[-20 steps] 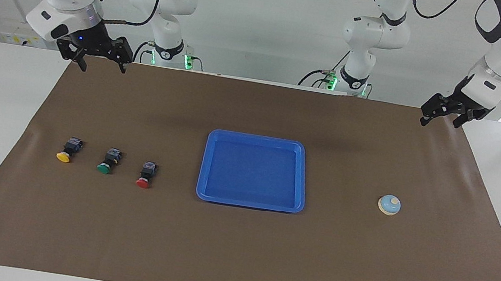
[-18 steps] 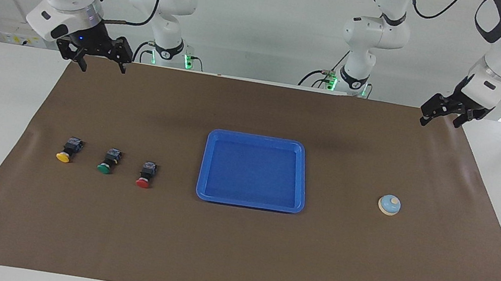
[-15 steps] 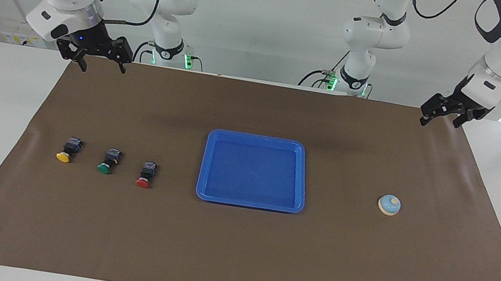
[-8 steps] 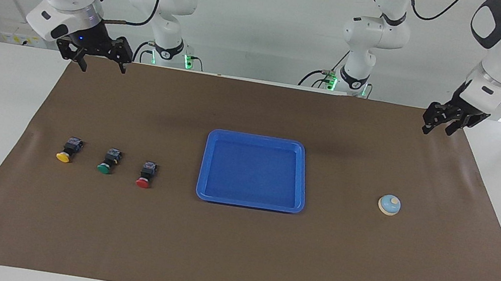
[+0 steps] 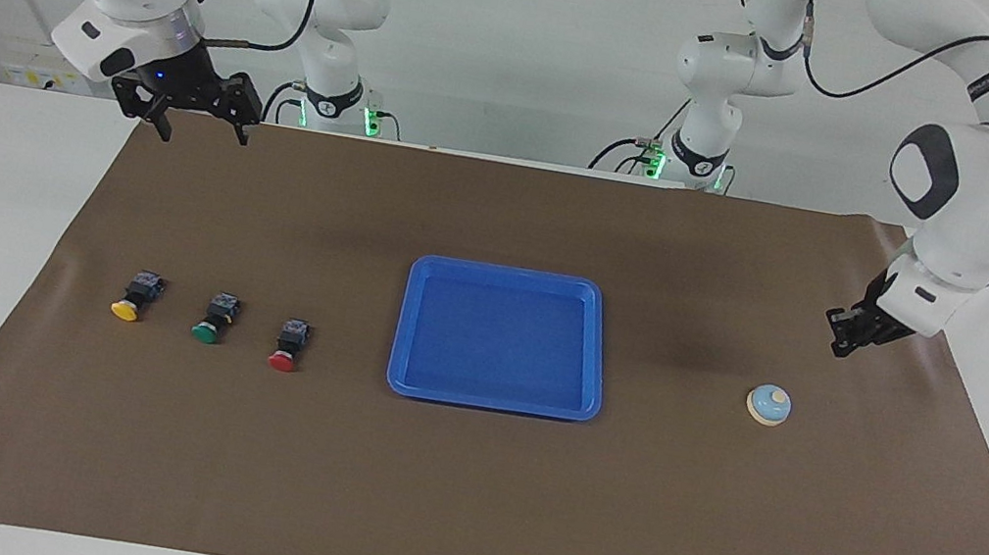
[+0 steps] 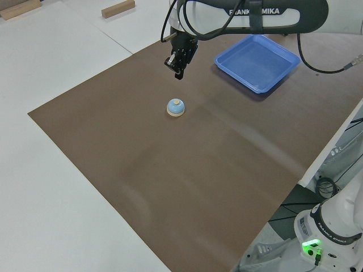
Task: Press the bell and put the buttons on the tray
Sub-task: 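Move the left gripper down onto the silver bell to press it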
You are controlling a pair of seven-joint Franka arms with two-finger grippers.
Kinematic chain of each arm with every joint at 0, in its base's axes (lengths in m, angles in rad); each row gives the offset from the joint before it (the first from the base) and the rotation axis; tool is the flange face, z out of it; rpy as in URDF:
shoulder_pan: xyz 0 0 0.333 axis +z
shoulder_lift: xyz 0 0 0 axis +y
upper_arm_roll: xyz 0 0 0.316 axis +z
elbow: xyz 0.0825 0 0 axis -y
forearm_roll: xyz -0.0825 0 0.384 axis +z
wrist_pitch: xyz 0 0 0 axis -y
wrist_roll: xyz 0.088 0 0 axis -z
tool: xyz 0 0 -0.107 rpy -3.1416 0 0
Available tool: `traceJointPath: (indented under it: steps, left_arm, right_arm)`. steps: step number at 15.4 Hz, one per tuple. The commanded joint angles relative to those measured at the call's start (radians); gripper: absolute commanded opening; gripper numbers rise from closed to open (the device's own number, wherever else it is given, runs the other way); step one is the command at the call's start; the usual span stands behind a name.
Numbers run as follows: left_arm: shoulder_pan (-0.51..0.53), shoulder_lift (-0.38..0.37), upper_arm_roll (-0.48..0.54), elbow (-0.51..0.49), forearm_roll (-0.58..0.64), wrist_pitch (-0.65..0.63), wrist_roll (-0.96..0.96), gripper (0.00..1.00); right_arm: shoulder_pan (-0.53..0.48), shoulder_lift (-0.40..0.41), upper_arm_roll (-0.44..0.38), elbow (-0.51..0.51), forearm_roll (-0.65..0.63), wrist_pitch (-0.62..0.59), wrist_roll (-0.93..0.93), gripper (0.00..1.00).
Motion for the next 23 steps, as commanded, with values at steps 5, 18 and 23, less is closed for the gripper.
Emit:
traceJointPath:
  steps: [5,18,23]
  left_arm:
    - [-0.004,0.070,-0.002,-0.060,-0.013,0.160,-0.005,0.00]
    - [-0.030,0.064,-0.004,-0.146,-0.013,0.211,-0.072,0.00]
    - [-0.030,0.064,-0.004,-0.168,-0.013,0.232,-0.072,0.00]
  right_arm:
    - [-0.014,-0.012,0.011,-0.013,-0.007,-0.005,0.013,1.00]
    - [-0.014,-0.012,0.011,-0.013,-0.007,-0.005,0.013,1.00]
    - [-0.014,-0.012,0.011,-0.013,-0.007,-0.005,0.013,1.00]
